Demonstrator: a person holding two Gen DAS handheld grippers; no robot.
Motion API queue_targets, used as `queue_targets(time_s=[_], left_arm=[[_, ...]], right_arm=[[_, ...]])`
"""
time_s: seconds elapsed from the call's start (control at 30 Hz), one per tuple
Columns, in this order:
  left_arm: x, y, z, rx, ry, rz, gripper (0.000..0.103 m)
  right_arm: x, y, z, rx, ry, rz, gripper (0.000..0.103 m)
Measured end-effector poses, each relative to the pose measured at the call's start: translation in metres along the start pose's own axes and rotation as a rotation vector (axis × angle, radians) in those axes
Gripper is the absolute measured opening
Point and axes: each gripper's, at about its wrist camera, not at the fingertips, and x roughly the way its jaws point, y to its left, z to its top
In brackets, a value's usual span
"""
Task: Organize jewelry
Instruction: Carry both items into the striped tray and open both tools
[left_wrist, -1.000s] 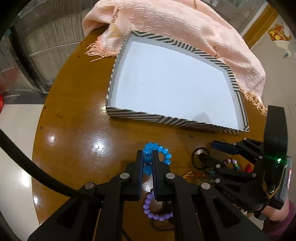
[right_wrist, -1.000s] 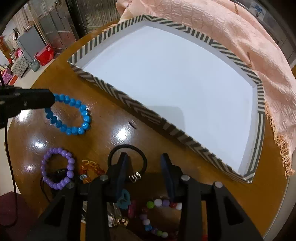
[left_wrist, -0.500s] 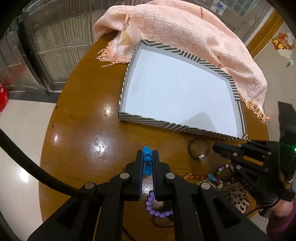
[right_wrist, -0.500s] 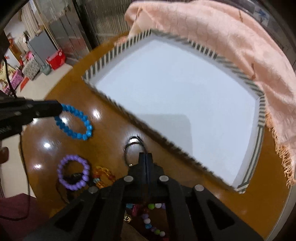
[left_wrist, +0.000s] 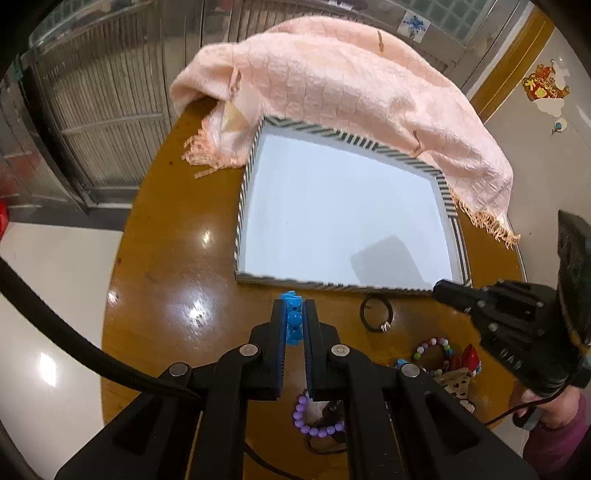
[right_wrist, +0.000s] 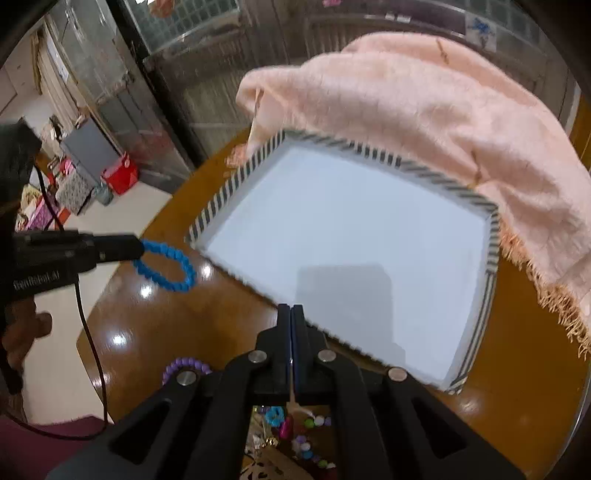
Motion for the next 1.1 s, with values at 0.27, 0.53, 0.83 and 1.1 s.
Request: queue_targets(time_s=[0.27,0.53,0.83,1.1], left_arm=[[0.010,0.005,-0.005,-0.018,0.039,-0.020,0.008],[0.007,0.014,-0.007,-0.031,0.031,-0.009,0.008],[0.007,0.025,-0.008,-0.069,0.030,-0.011,0.008],[-0.013,0.016,0.003,-0.026,-0.005,-0.022,0.008]], right_arm=[[0.045,0.003,-0.012,0.020,0.104,0.033,0.001],[0.091,0.034,-0.012,-0.113,0.217,-0.086,0.020],[0.097,0.045,-0.014,-0.219,0.232,-0.138,0.003],[0.032,0.018,0.001,-0.009,0.127,0.098,0.003]])
